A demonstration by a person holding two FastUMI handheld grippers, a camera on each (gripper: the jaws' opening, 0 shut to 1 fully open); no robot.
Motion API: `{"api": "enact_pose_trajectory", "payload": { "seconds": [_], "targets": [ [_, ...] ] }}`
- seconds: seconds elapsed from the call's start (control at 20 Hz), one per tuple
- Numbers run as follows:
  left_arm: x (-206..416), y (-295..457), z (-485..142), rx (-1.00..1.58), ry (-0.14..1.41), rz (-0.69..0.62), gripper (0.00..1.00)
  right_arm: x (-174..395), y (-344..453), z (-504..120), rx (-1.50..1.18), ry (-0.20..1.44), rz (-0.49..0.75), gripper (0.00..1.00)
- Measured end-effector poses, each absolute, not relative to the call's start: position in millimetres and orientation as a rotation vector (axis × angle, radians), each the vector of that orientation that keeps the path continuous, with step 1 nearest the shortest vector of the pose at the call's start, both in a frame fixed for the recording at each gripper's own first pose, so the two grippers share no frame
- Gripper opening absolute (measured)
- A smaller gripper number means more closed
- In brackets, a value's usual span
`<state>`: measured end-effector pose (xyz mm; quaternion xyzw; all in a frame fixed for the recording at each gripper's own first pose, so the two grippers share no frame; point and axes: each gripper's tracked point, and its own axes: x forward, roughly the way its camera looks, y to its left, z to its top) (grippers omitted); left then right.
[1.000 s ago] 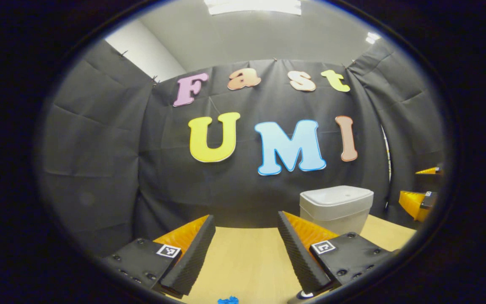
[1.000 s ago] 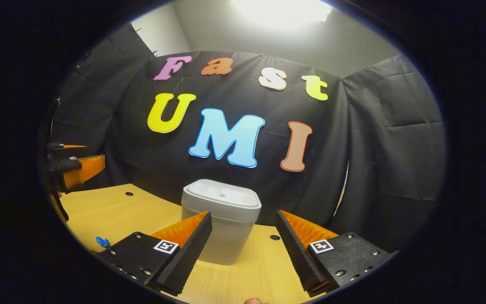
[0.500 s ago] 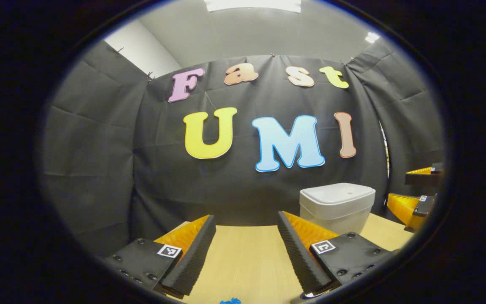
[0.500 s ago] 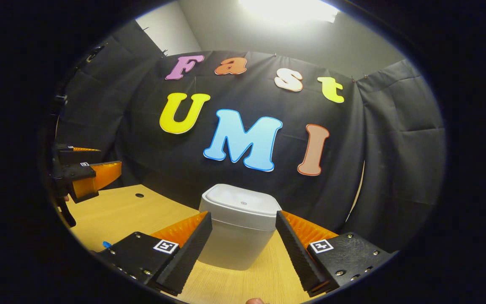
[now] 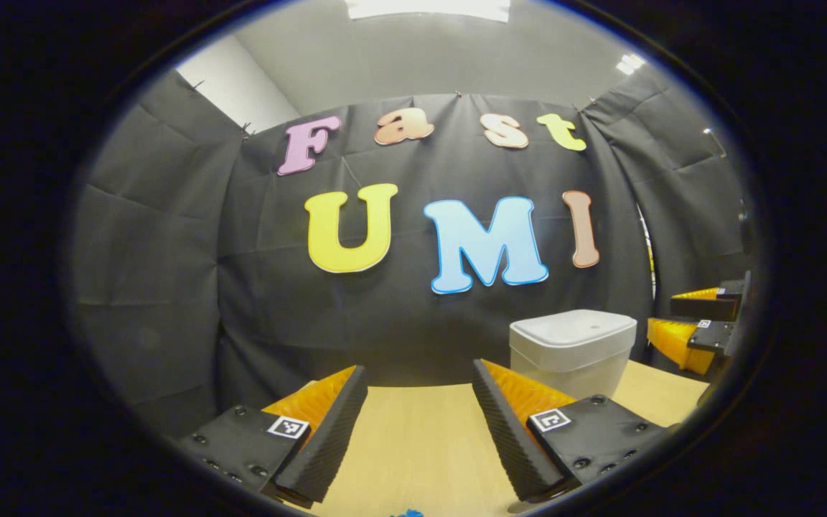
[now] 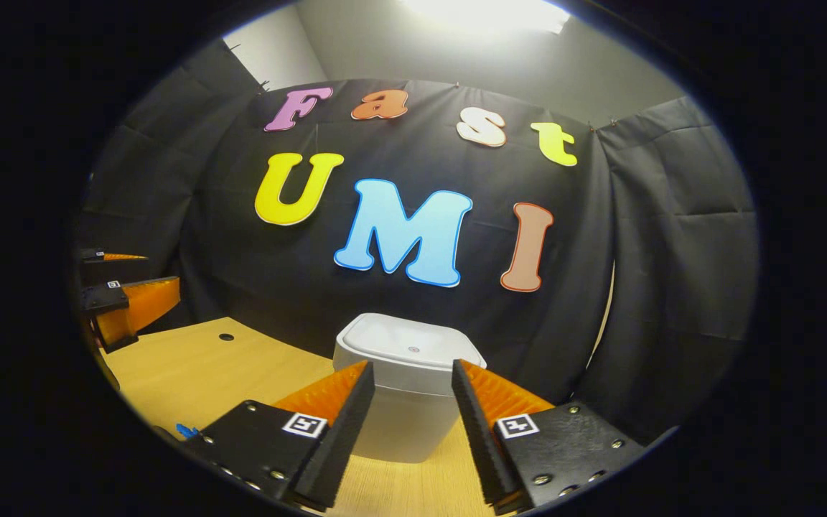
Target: Press the lid of the desktop garbage bin to open it, pick up the crumpled paper on the desktop and throw it into the bin, then pick up the pop can on the desktop and drop it into the bin, and finally close the garbage bin lid.
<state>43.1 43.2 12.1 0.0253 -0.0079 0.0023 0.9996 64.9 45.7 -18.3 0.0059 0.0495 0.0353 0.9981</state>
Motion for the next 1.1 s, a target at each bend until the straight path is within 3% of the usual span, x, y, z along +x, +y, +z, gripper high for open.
{"api": "enact_pose_trajectory", "payload": {
  "seconds": [0.05,0.15,0.25,0.35,0.5,0.55,0.65,1.0,1.1],
  "targets": [
    [42.6,45.2,11.0,0.051,-0.015,0.001,0.96,67.7,41.3,-16.7,0.01,0.095,0.049,0.61],
    [43.8,49.4,11.4,0.055,-0.021,-0.001,1.0,72.0,43.4,-17.6,0.012,0.101,0.038,0.48],
    [46.7,53.8,10.2,0.056,-0.015,-0.002,1.0,73.3,46.0,-23.7,0.012,0.127,0.035,0.48],
    [49.1,55.8,6.7,0.052,-0.009,-0.006,1.0,80.4,38.2,-23.9,0.029,0.13,0.006,0.16],
    [52.0,60.4,2.3,0.04,0.0,-0.003,1.0,80.3,39.5,-25.2,0.068,0.144,-0.008,0.15],
    [52.1,61.3,-0.2,0.033,0.006,-0.002,1.0,93.1,41.8,-27.7,0.101,0.15,0.023,0.02],
    [50.9,63.3,-5.7,0.018,0.017,0.004,0.96,101.3,44.9,-32.3,0.157,0.166,0.039,0.06],
    [52.4,70.4,-13.3,0.001,0.046,0.021,0.96,140.2,49.9,-32.3,0.204,0.144,0.07,0.06],
    [51.7,72.7,-14.2,0.0,0.047,0.028,1.0,150.6,54.4,-30.7,0.251,0.147,0.092,0.0]
  ]
}}
